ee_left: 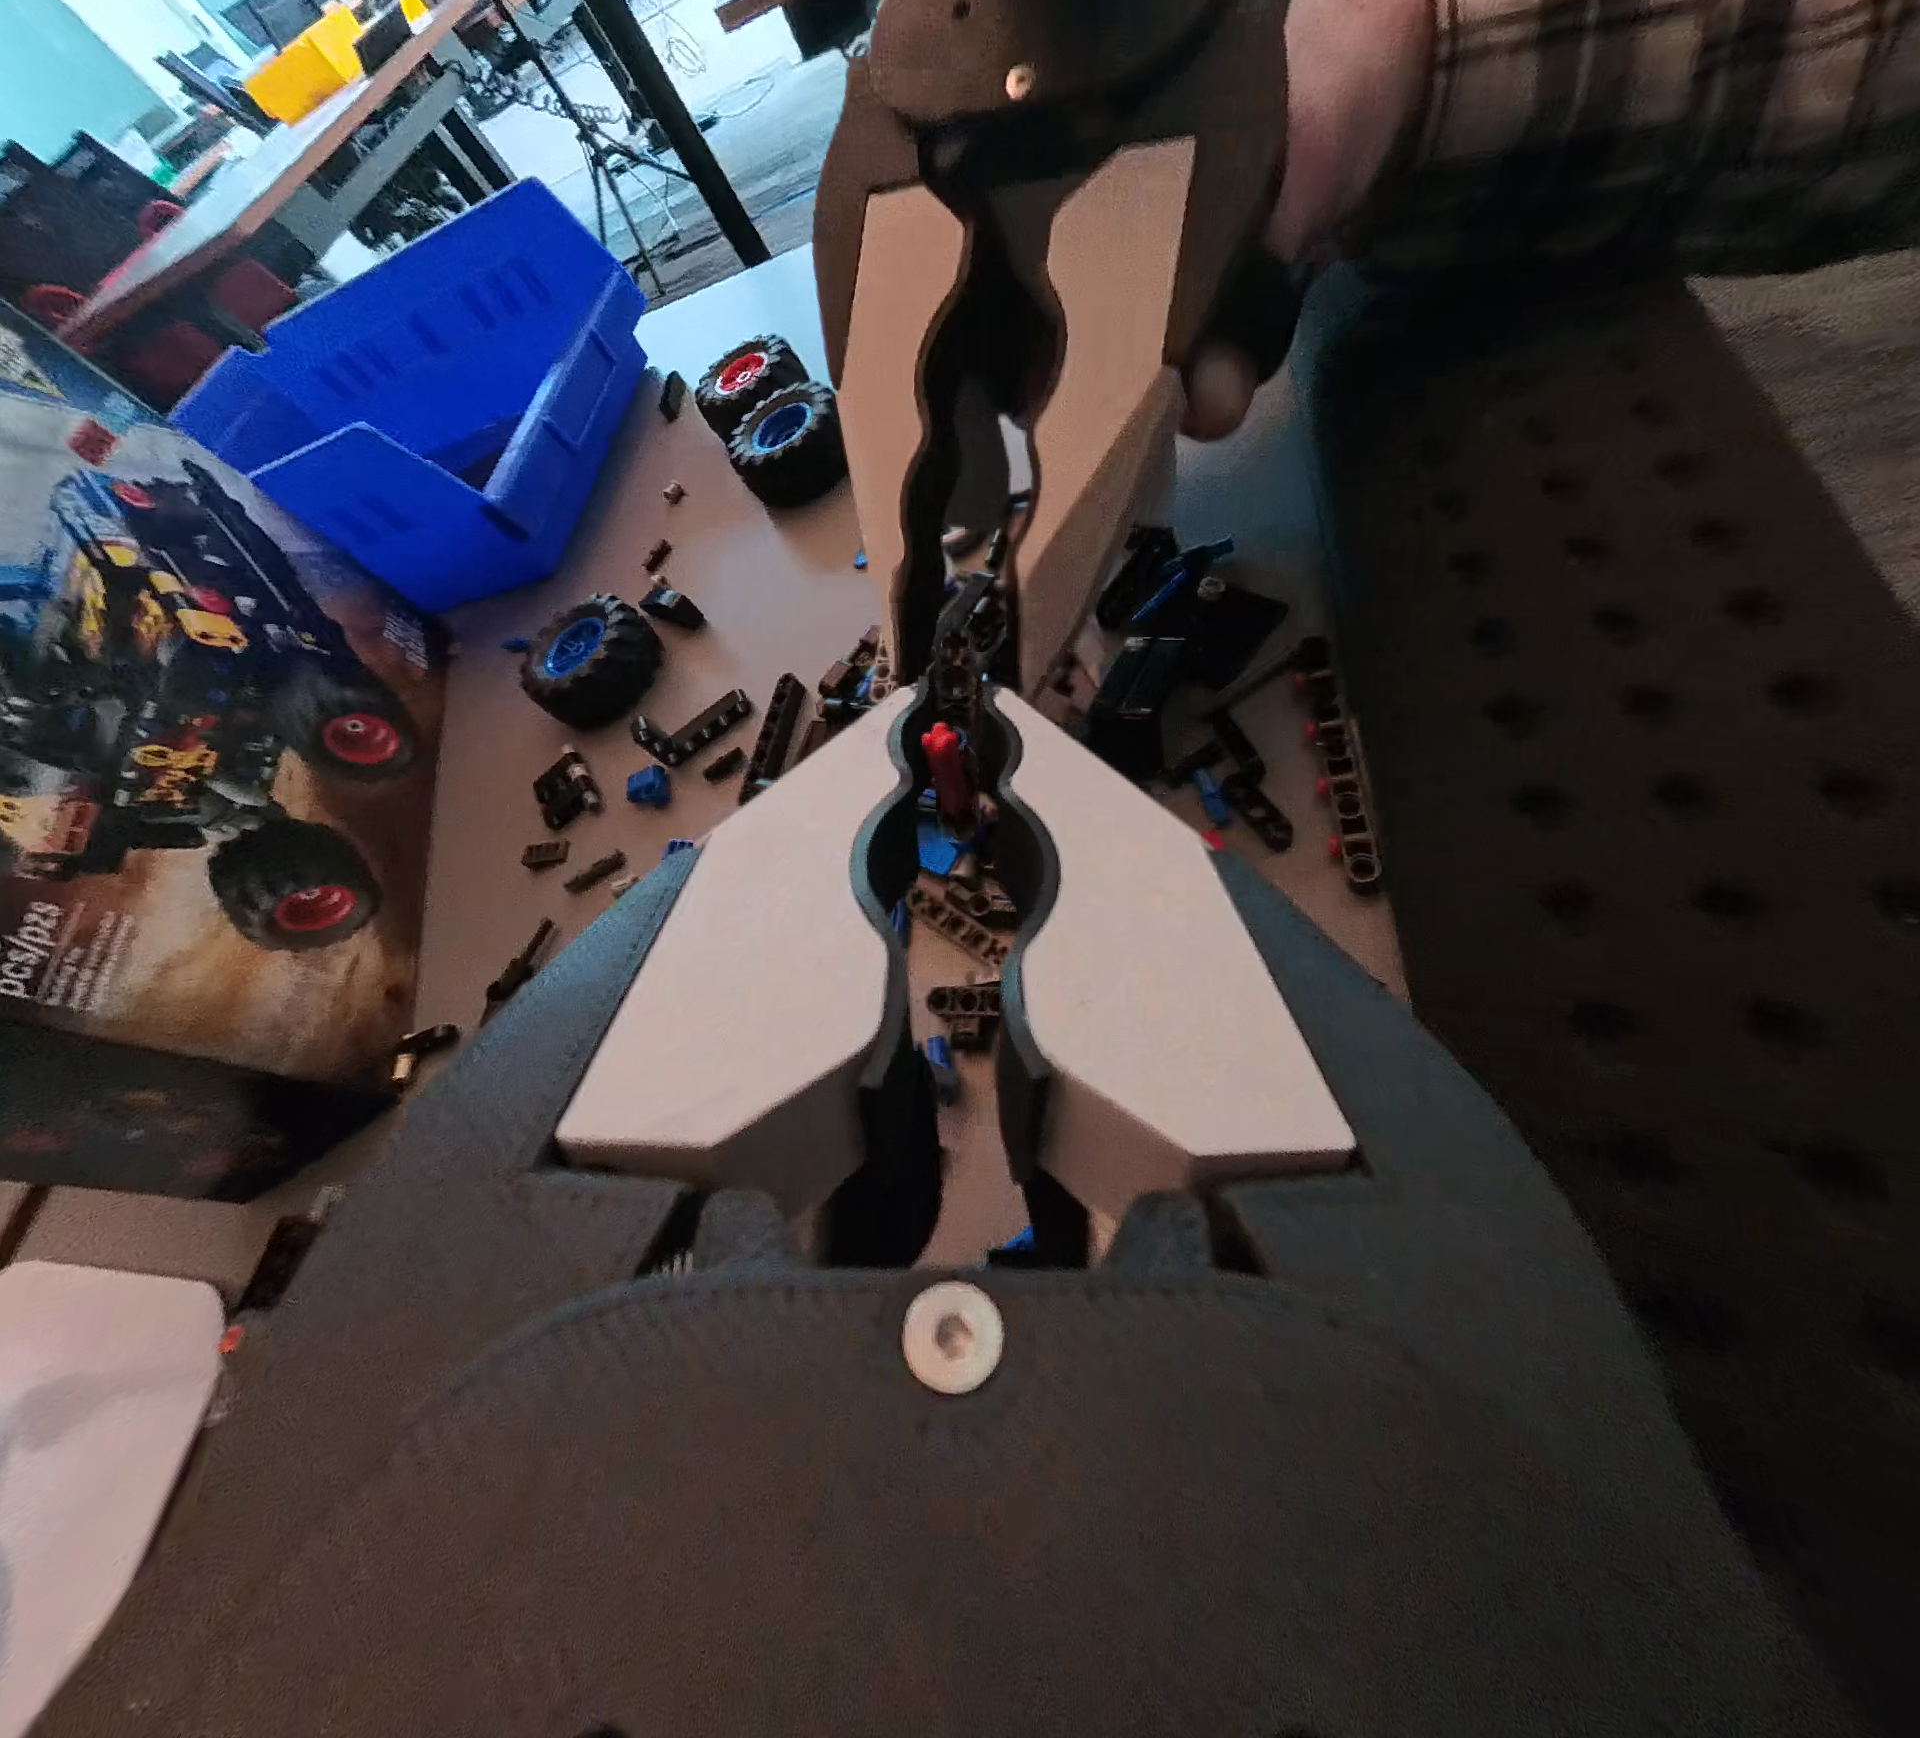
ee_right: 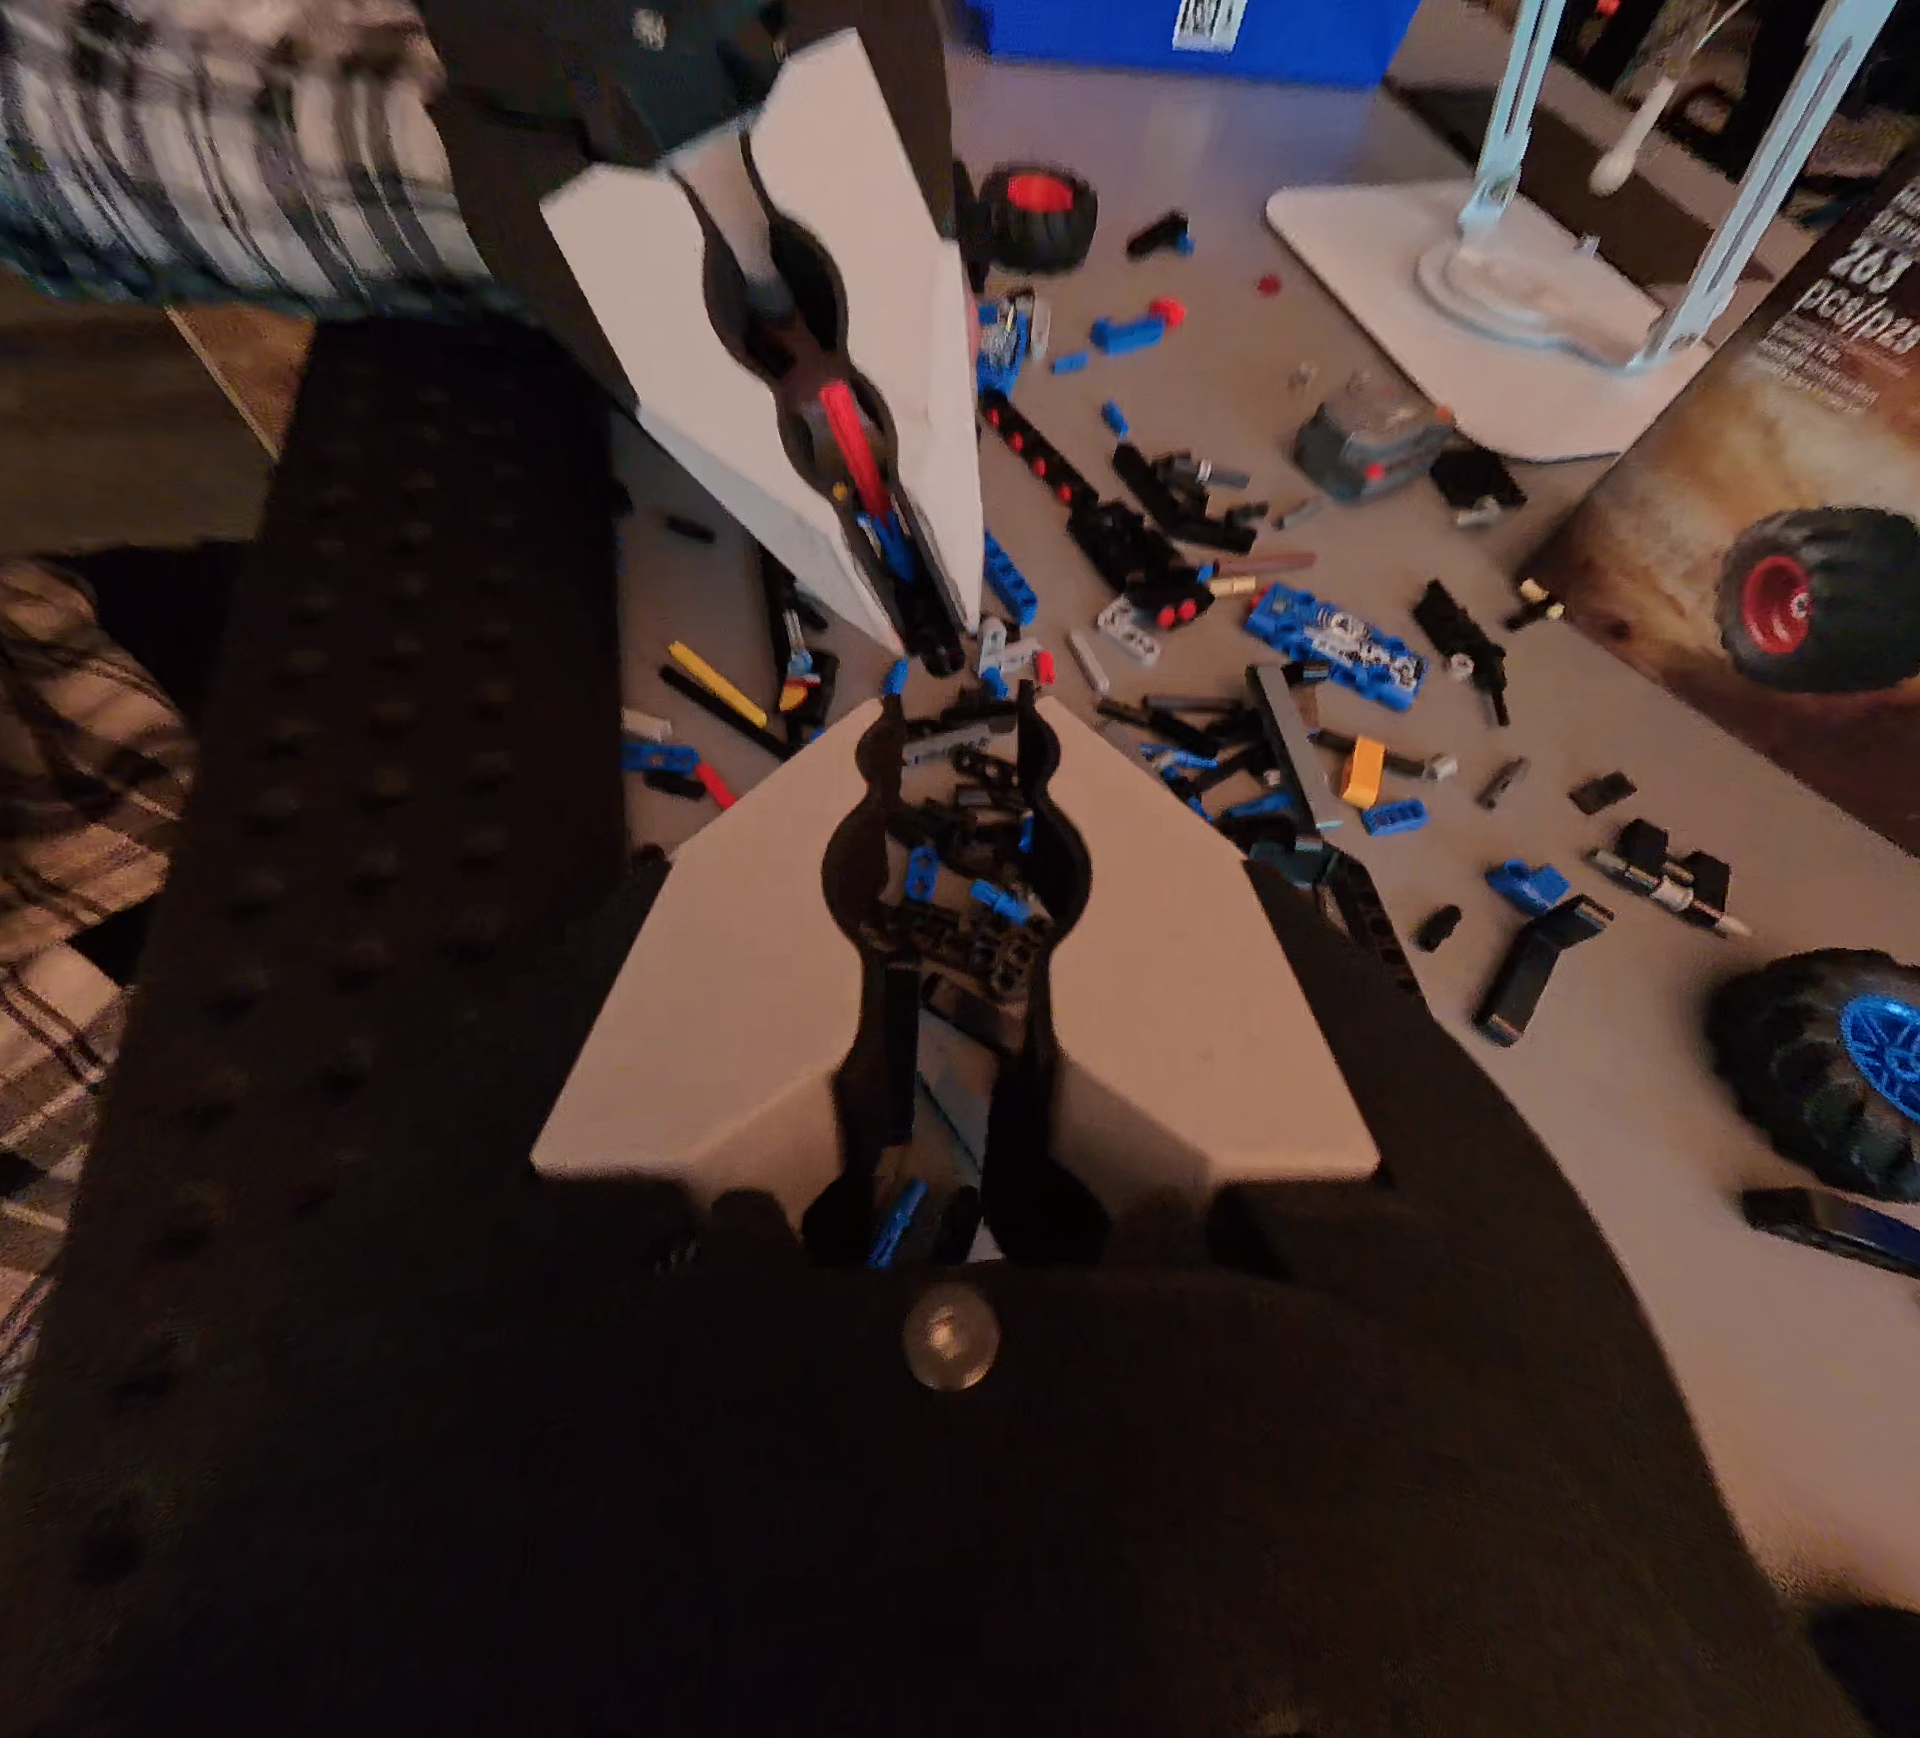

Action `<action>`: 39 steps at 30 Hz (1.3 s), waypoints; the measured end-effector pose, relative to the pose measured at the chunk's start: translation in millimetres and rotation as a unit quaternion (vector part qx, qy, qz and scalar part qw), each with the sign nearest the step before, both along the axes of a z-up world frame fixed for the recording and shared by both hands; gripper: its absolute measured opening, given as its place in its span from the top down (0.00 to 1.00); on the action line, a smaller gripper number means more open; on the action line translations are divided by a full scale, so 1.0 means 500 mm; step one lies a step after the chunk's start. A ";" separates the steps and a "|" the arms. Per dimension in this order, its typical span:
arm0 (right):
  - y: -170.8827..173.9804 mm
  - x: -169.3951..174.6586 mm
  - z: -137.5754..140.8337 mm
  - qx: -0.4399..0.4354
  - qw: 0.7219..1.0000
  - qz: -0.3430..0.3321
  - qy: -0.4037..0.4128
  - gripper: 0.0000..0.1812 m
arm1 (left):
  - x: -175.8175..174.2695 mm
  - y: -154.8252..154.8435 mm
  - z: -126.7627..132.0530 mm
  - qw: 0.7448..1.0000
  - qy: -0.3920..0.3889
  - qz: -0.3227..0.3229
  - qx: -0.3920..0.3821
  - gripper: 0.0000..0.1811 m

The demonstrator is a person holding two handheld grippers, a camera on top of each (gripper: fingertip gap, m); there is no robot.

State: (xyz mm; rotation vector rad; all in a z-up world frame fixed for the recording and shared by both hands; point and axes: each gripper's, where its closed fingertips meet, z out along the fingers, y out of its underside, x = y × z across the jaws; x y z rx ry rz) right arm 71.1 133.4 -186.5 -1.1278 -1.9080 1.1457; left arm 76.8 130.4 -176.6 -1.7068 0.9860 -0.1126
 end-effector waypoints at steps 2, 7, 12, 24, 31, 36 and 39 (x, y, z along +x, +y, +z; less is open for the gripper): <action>-0.006 0.002 0.011 -0.004 1.000 0.009 0.014 0.92 | 0.010 -0.002 0.002 1.000 0.000 -0.008 0.000 0.97; -0.012 0.001 0.019 0.030 0.999 0.009 0.035 0.98 | 0.009 -0.001 0.010 1.000 -0.021 -0.008 -0.001 0.97; 0.002 0.006 0.021 0.025 0.999 -0.002 0.033 1.00 | -0.002 -0.001 0.017 1.000 -0.018 0.000 0.007 0.96; 0.021 0.001 -0.027 0.020 0.999 -0.020 -0.017 0.99 | -0.115 -0.026 0.005 0.995 0.003 0.056 -0.079 0.92; -0.009 -0.016 -0.055 0.055 0.997 0.001 -0.059 0.94 | -0.157 -0.106 -0.129 0.967 0.121 0.053 -0.220 0.84; -0.037 -0.035 -0.079 0.074 0.993 0.015 -0.096 0.92 | -0.164 -0.109 -0.129 0.964 0.117 0.062 -0.229 0.87; -0.053 -0.047 -0.086 0.082 0.991 0.026 -0.105 0.93 | -0.177 -0.112 -0.160 0.955 0.148 0.075 -0.247 0.91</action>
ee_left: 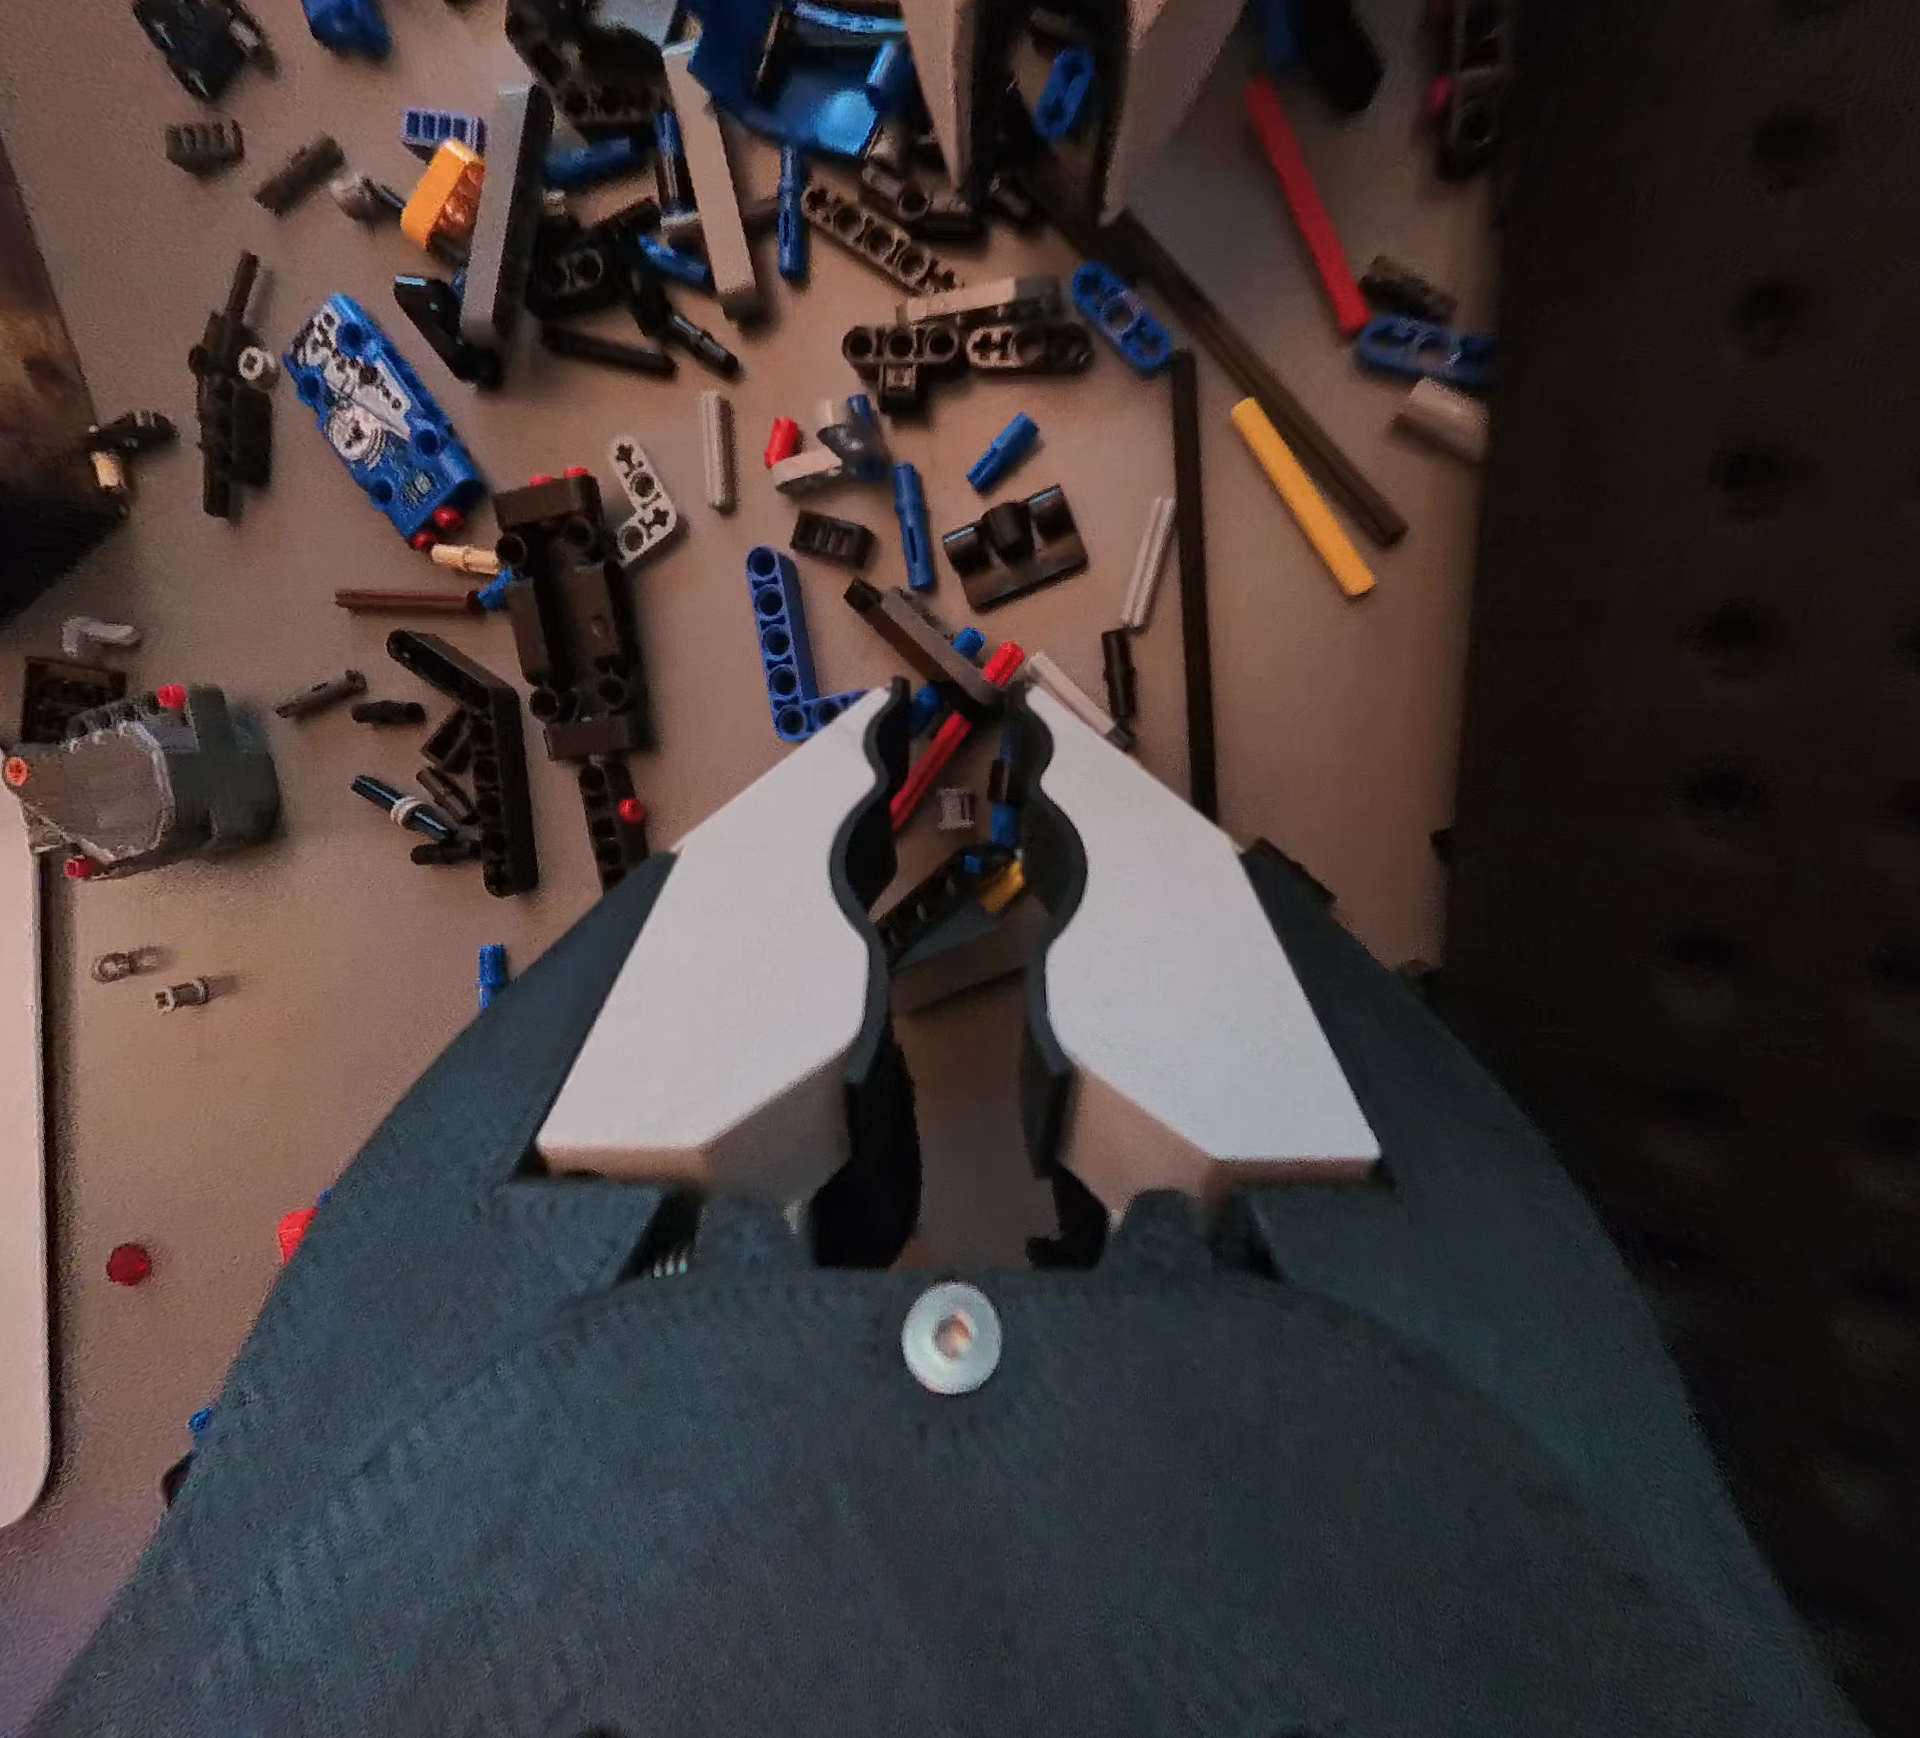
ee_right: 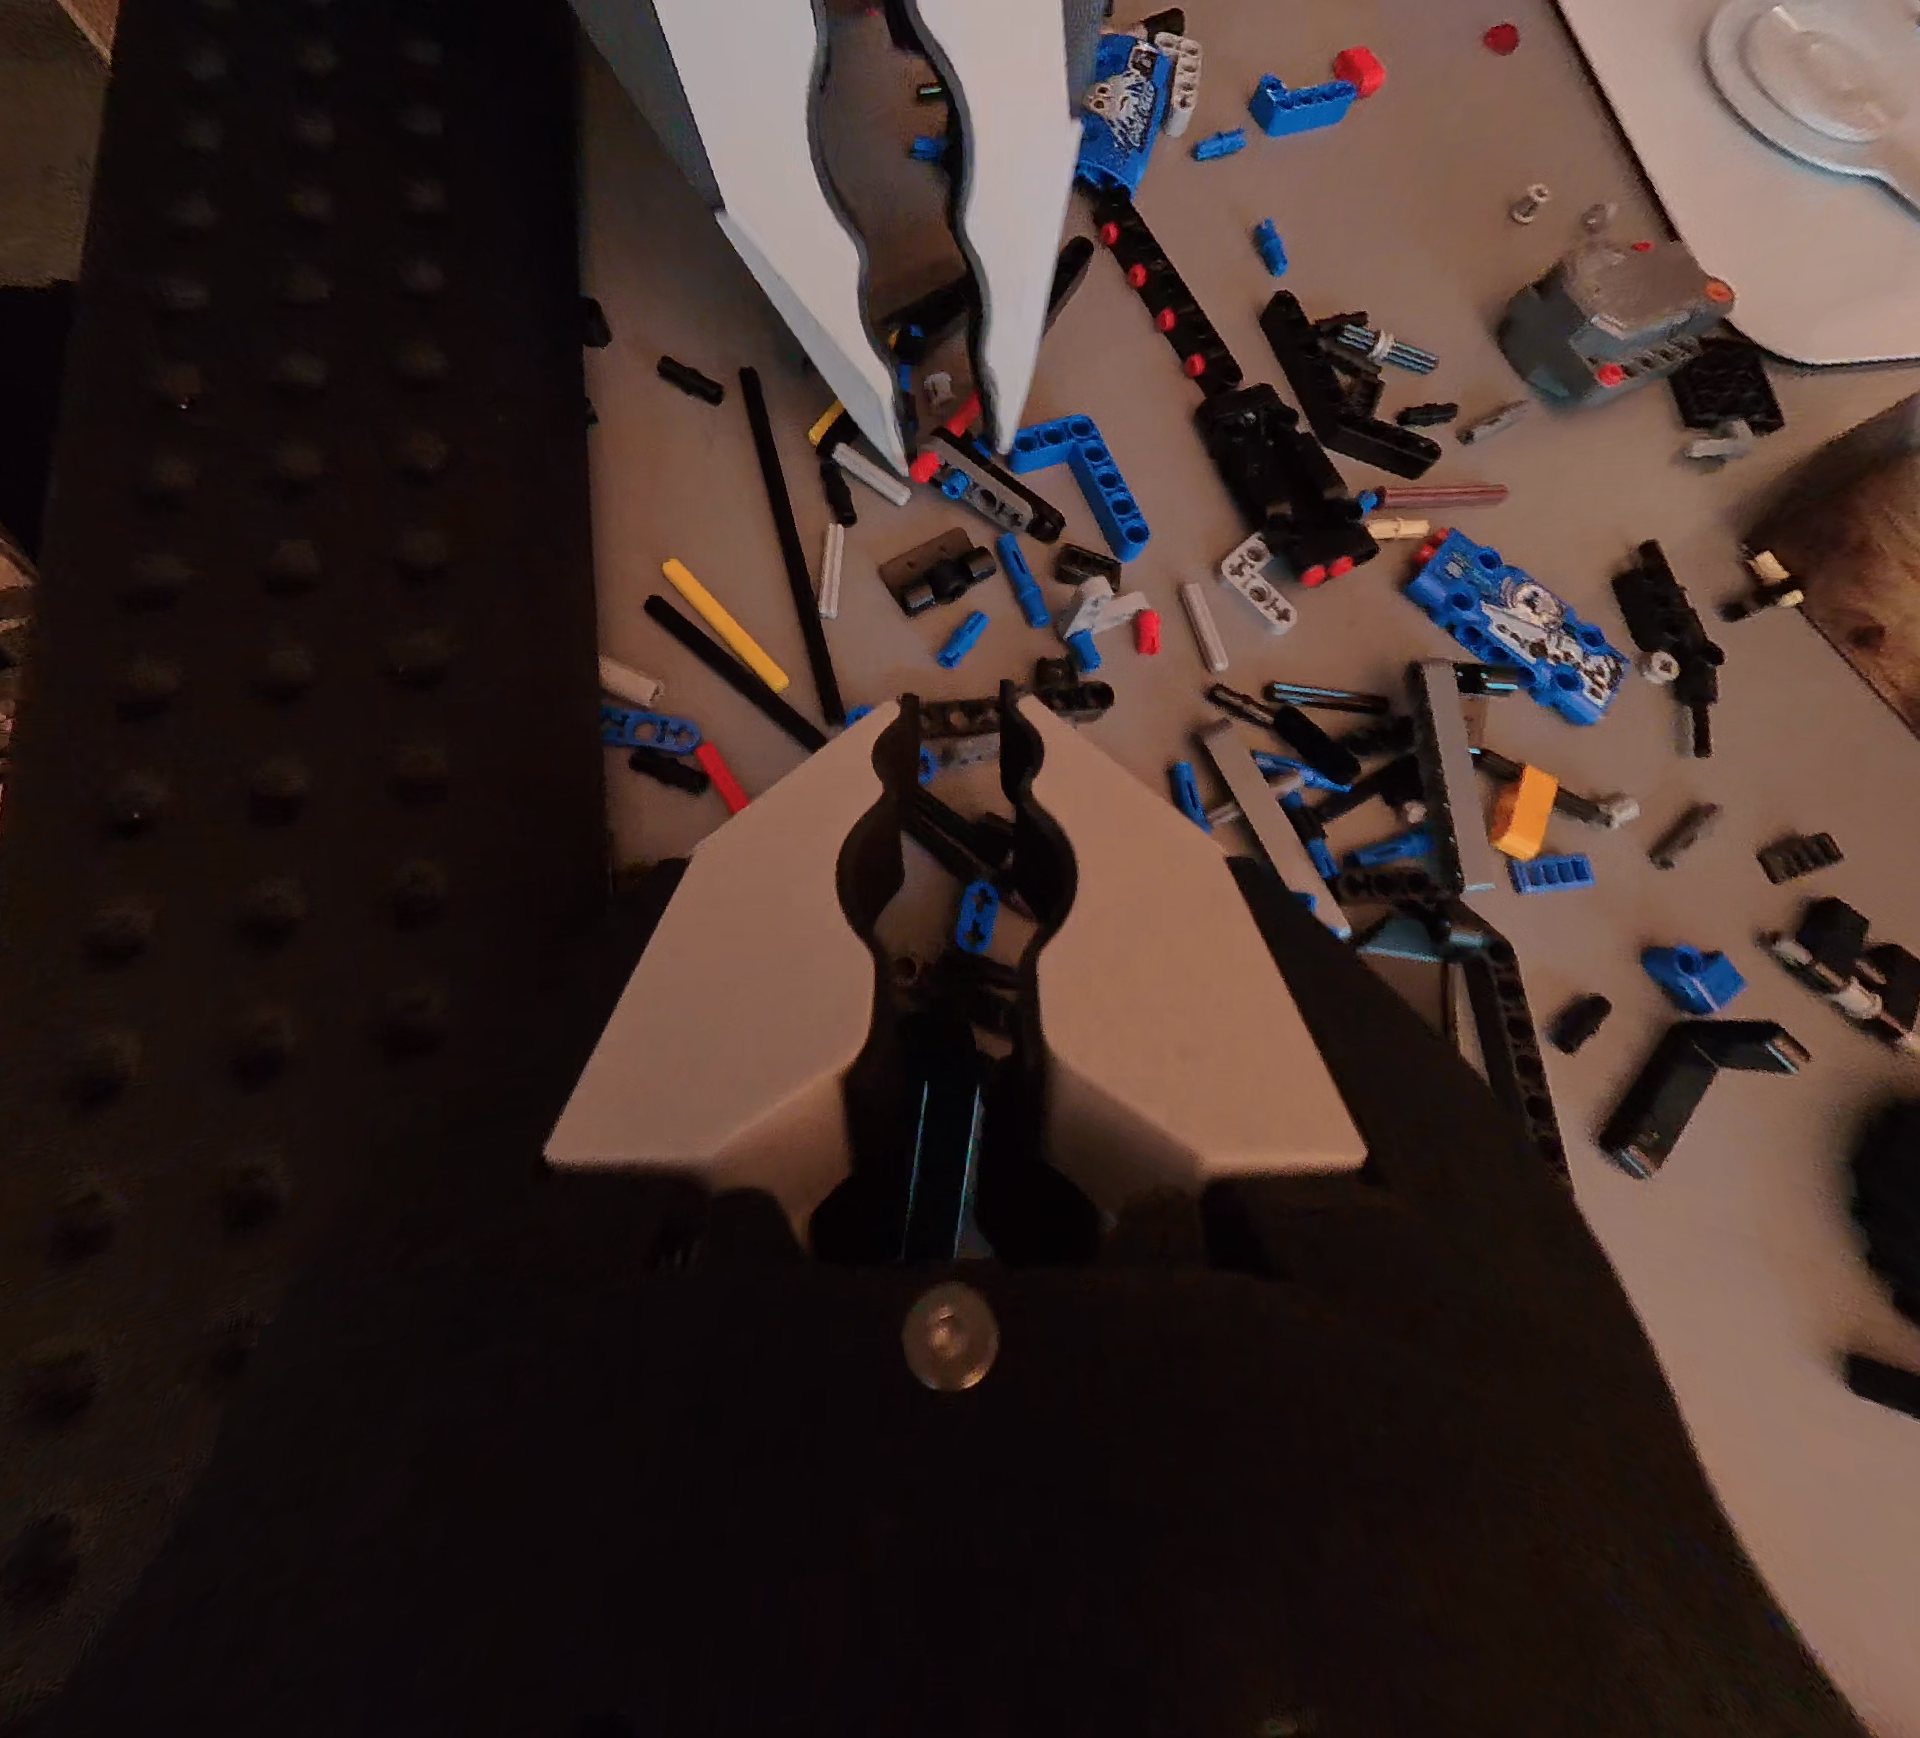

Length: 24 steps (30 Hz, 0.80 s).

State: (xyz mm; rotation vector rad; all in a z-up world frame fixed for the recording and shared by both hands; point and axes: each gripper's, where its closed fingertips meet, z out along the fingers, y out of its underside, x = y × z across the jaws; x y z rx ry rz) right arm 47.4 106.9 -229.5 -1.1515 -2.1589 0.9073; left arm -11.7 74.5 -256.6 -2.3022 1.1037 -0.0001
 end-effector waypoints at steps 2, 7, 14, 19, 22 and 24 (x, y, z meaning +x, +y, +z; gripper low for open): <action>-0.010 -0.009 0.000 0.002 1.000 0.005 -0.001 0.93 | 0.006 0.003 -0.002 1.000 -0.007 -0.001 0.002 0.92; -0.031 -0.034 0.007 0.018 1.000 0.015 0.016 0.90 | 0.019 0.008 0.003 1.000 -0.023 -0.010 0.017 0.93; -0.029 -0.063 -0.003 0.144 0.988 0.020 0.056 0.85 | 0.061 0.018 0.066 0.987 -0.153 -0.009 0.044 0.95; -0.036 -0.066 0.005 0.196 0.975 0.042 0.091 0.97 | 0.087 0.010 0.093 0.977 -0.209 -0.027 0.042 0.95; -0.038 -0.062 0.011 0.143 0.986 0.037 0.083 0.97 | 0.088 0.014 0.103 0.975 -0.214 -0.028 0.059 0.96; -0.042 -0.060 0.034 0.062 0.994 0.029 0.088 0.97 | 0.083 0.020 0.120 0.972 -0.220 -0.023 0.083 0.88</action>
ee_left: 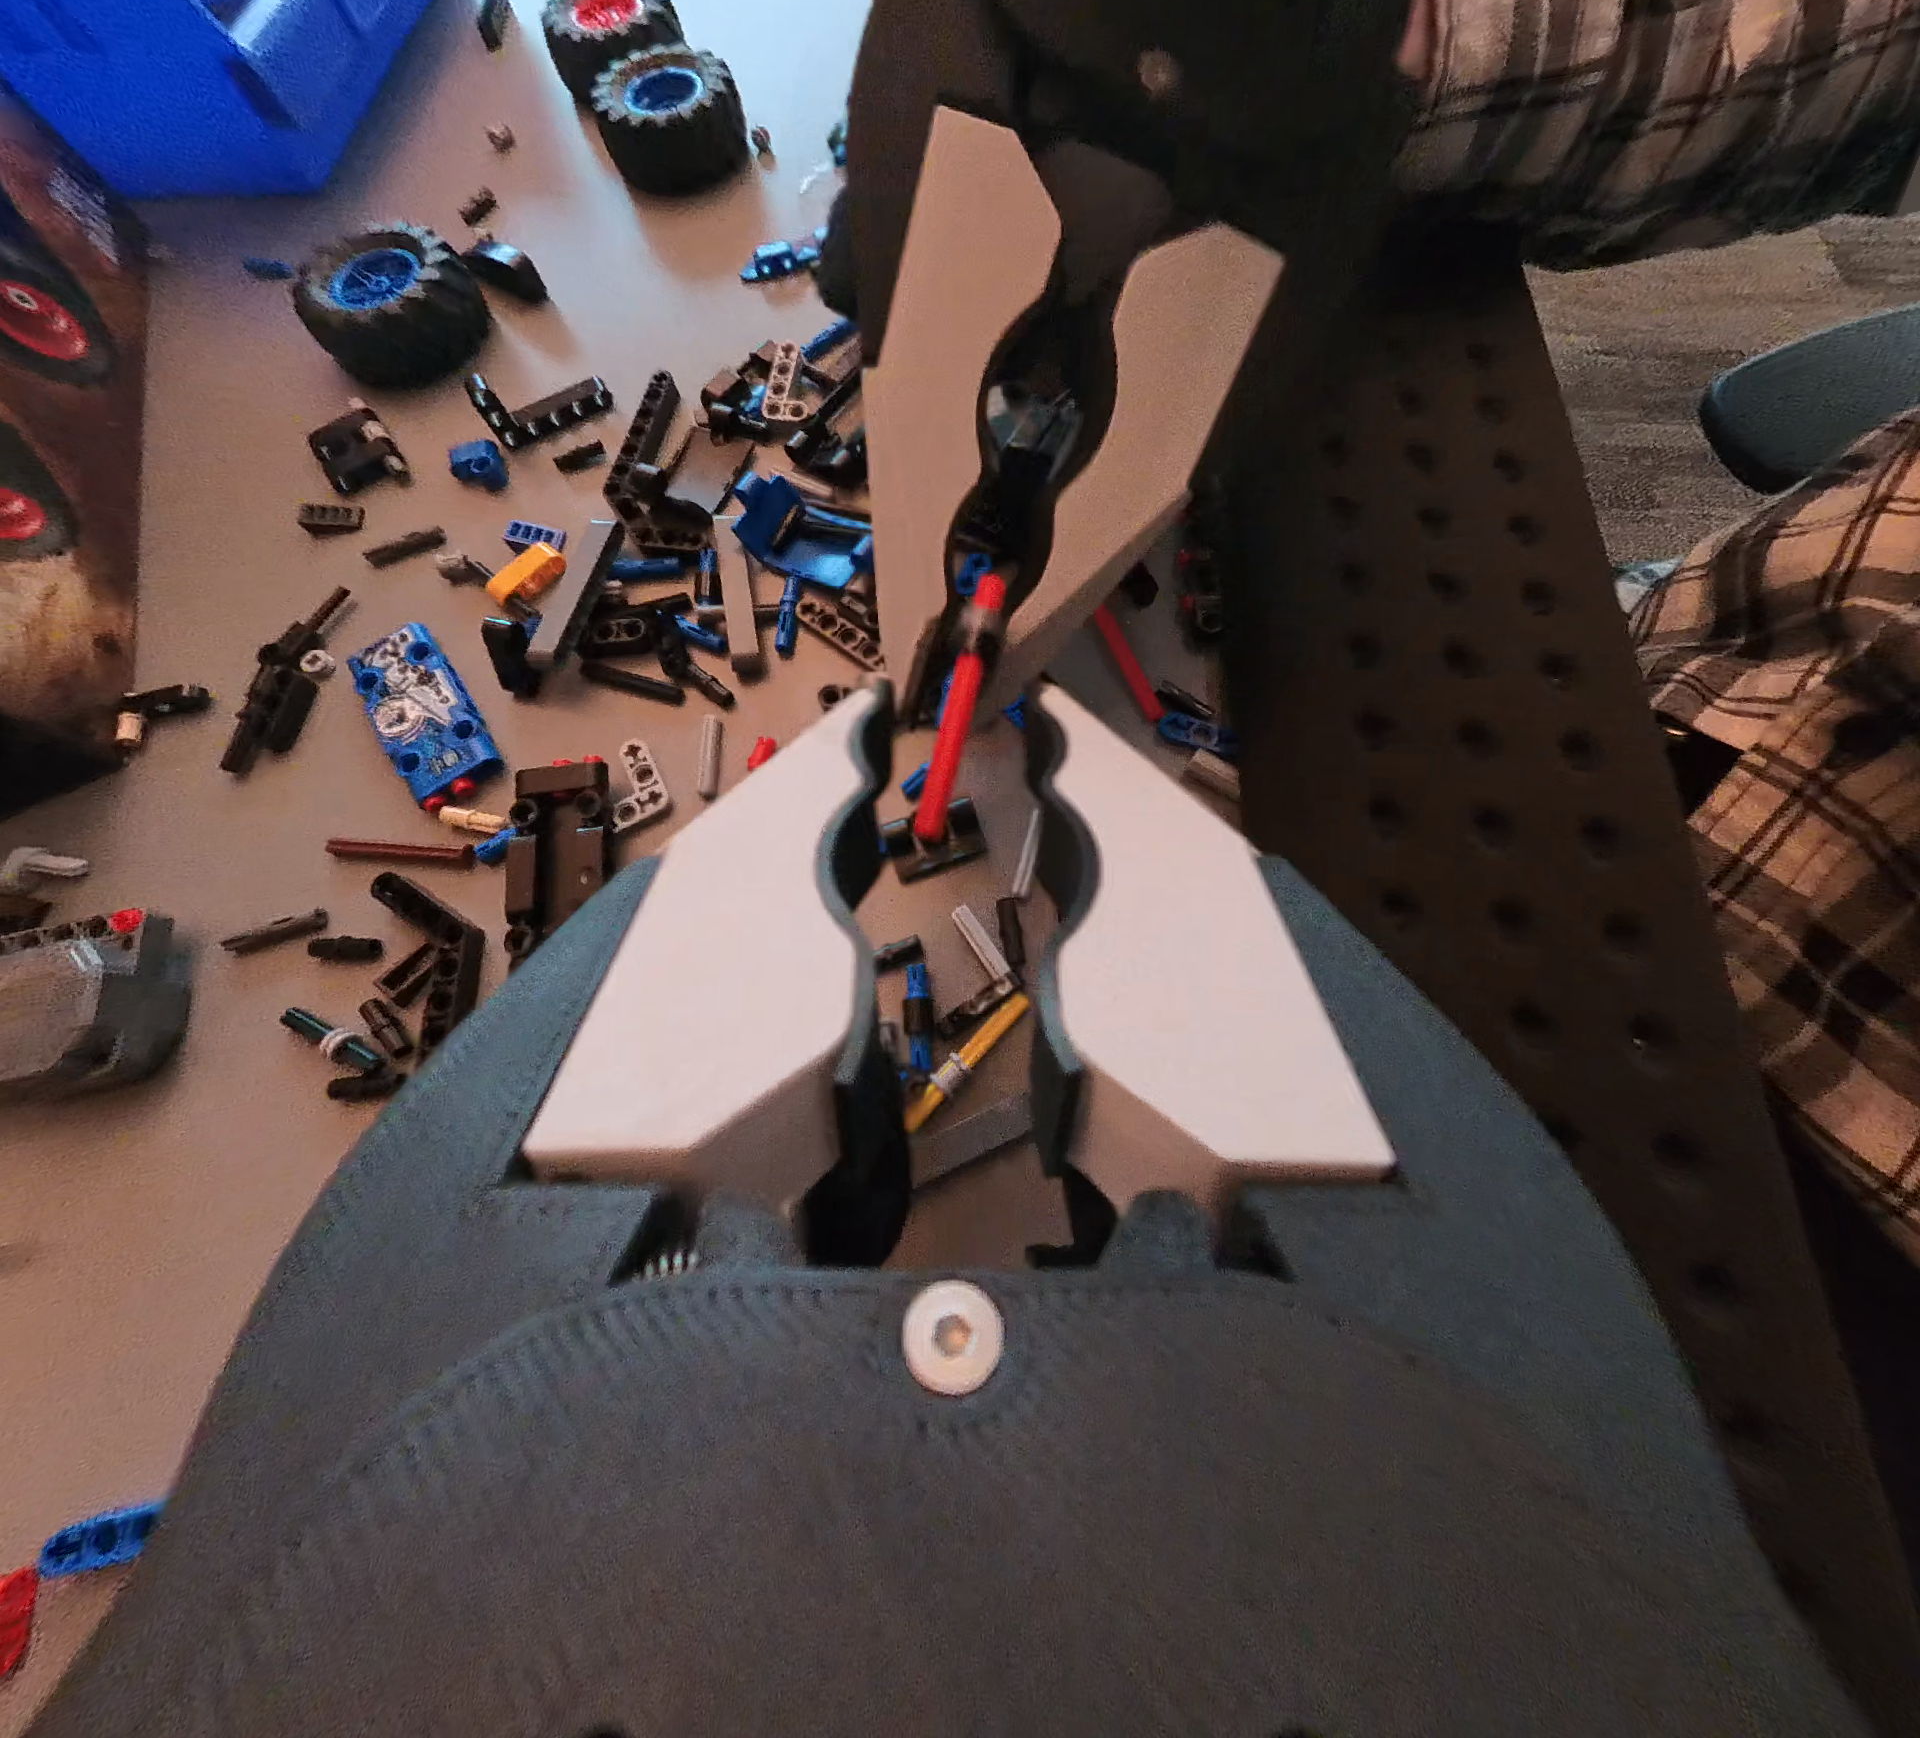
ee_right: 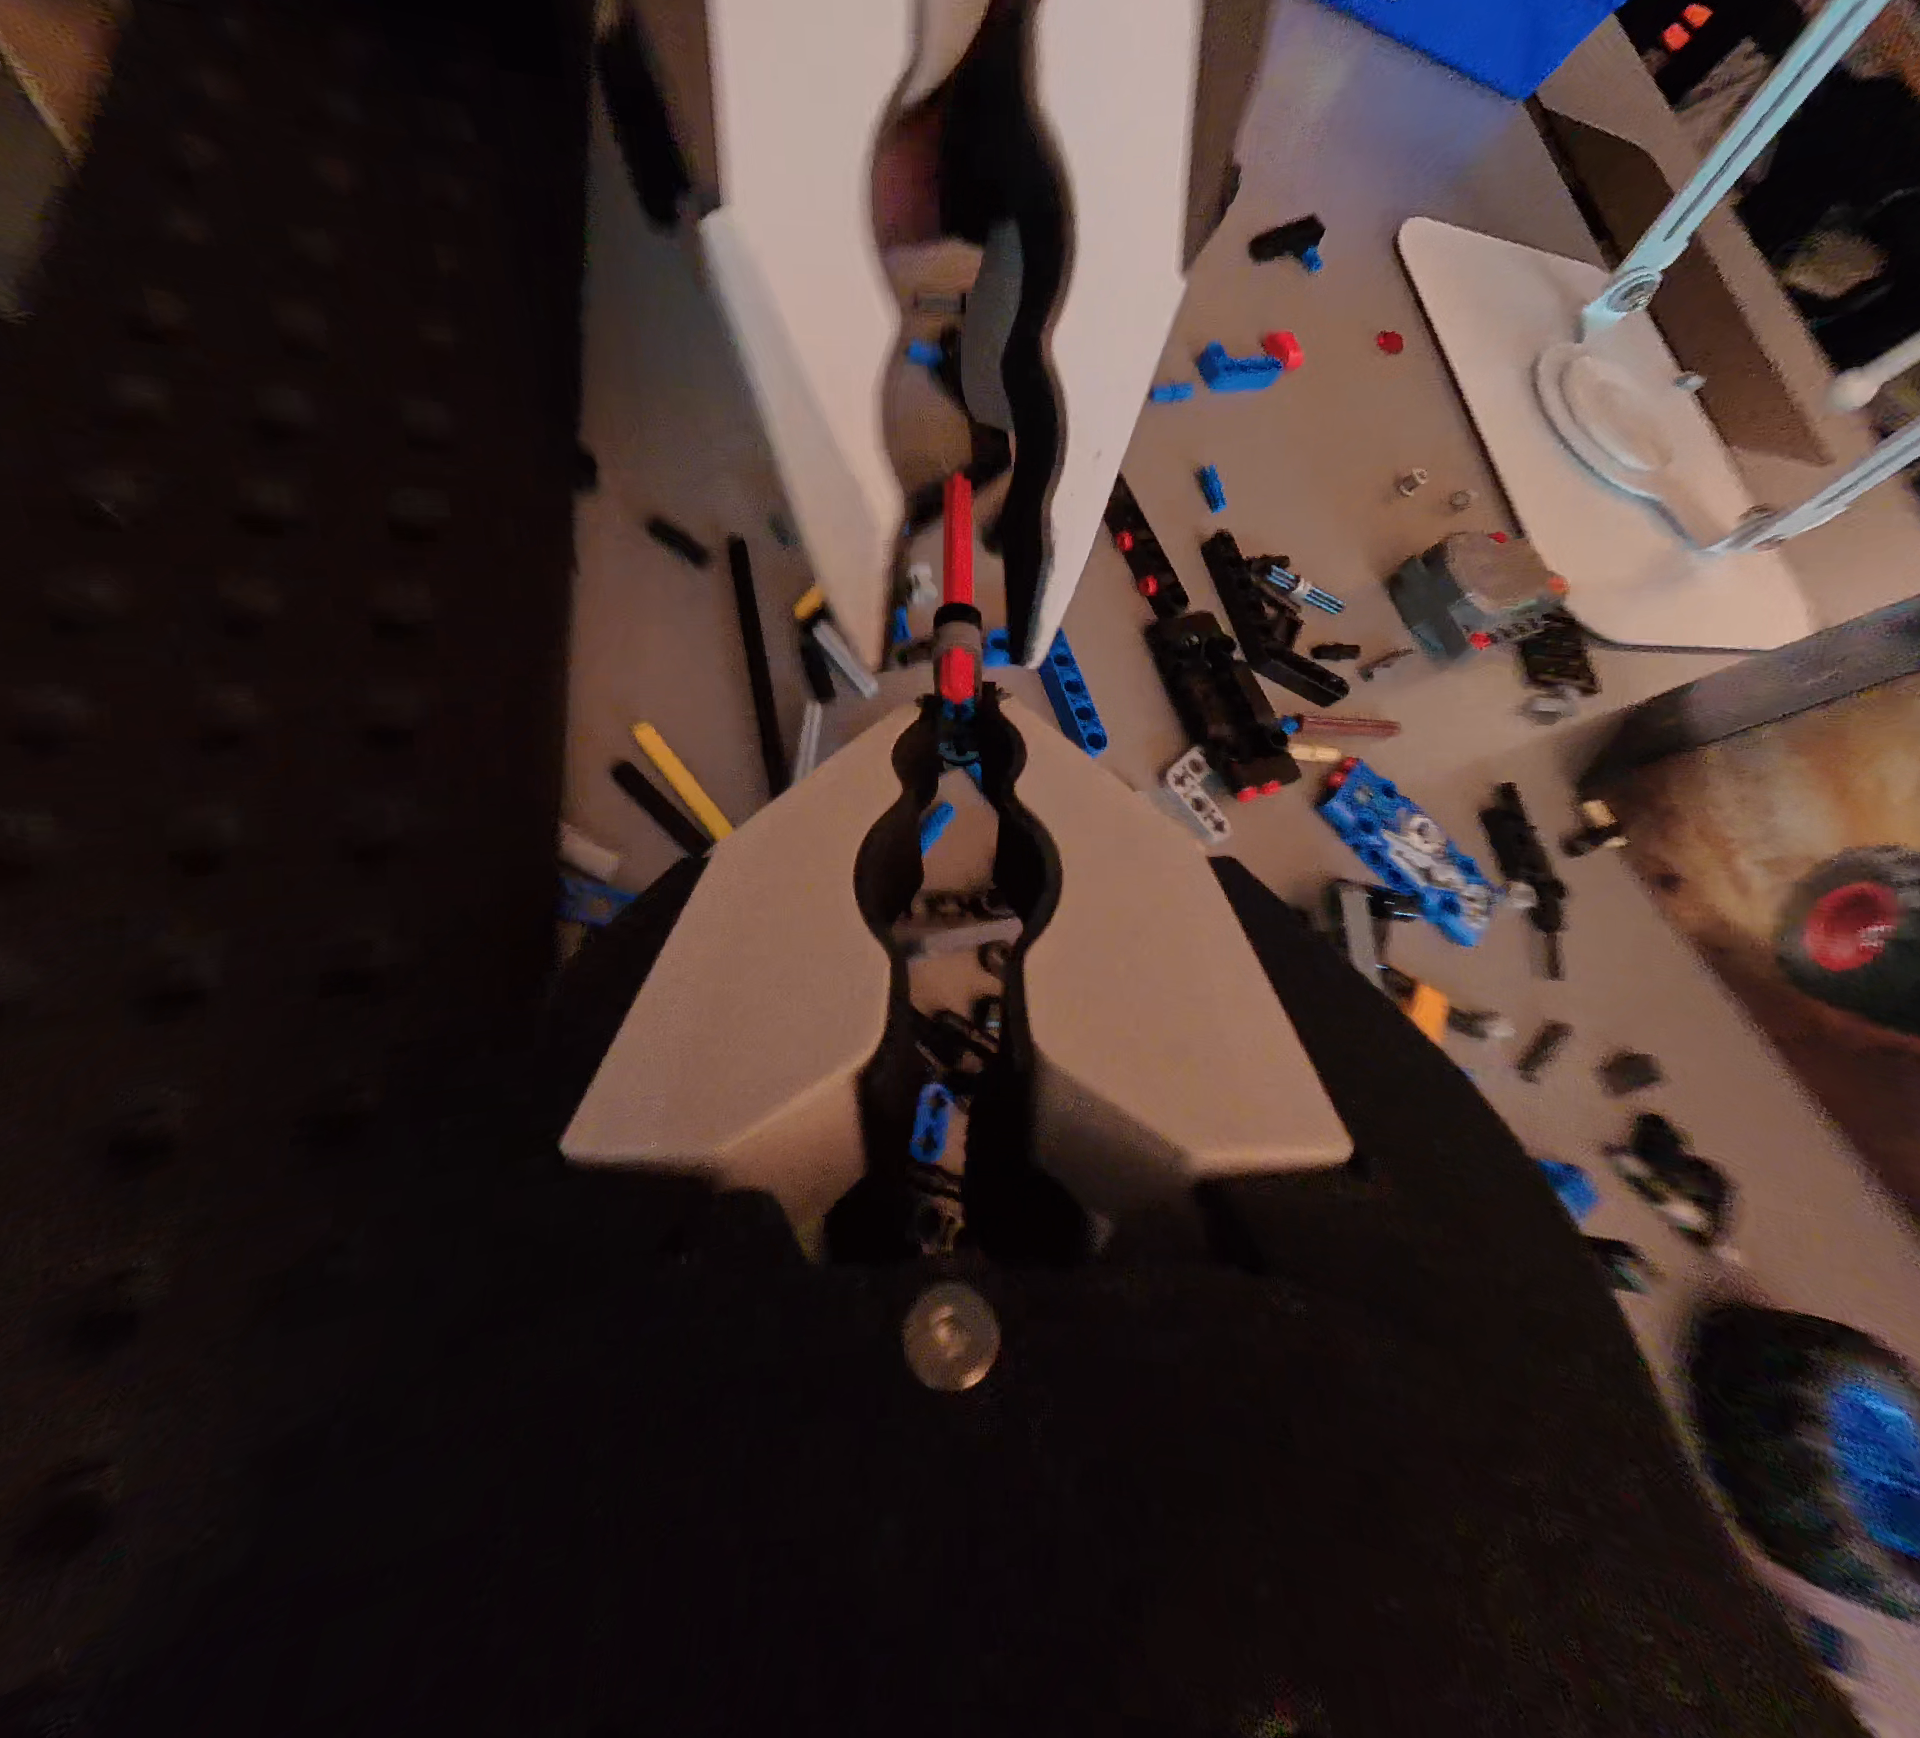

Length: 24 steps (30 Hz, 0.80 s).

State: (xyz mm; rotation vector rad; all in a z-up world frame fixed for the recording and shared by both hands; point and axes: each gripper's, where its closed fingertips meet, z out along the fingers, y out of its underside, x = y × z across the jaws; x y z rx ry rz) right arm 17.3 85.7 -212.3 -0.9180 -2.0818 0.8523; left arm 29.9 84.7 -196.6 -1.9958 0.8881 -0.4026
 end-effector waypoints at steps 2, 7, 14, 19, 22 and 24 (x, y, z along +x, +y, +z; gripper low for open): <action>-0.004 0.005 0.023 -0.093 0.996 0.009 -0.003 0.97 | 0.002 0.000 0.011 1.000 -0.007 -0.002 0.013 0.86; -0.006 0.012 0.044 -0.182 0.983 0.017 -0.007 0.97 | 0.015 0.009 0.029 0.999 -0.016 -0.006 0.043 0.95; -0.017 0.022 0.062 -0.217 0.975 0.041 -0.002 0.97 | 0.029 0.008 0.060 0.995 -0.082 -0.012 0.050 0.98; -0.019 0.031 0.077 -0.241 0.969 0.056 0.007 0.97 | 0.038 0.007 0.076 0.992 -0.105 -0.020 0.061 0.98; -0.017 0.031 0.075 -0.244 0.969 0.051 0.008 0.97 | 0.036 0.010 0.072 0.994 -0.091 -0.017 0.064 0.98; -0.015 0.030 0.083 -0.243 0.969 0.047 0.022 0.96 | 0.035 0.013 0.078 0.993 -0.096 -0.013 0.069 0.98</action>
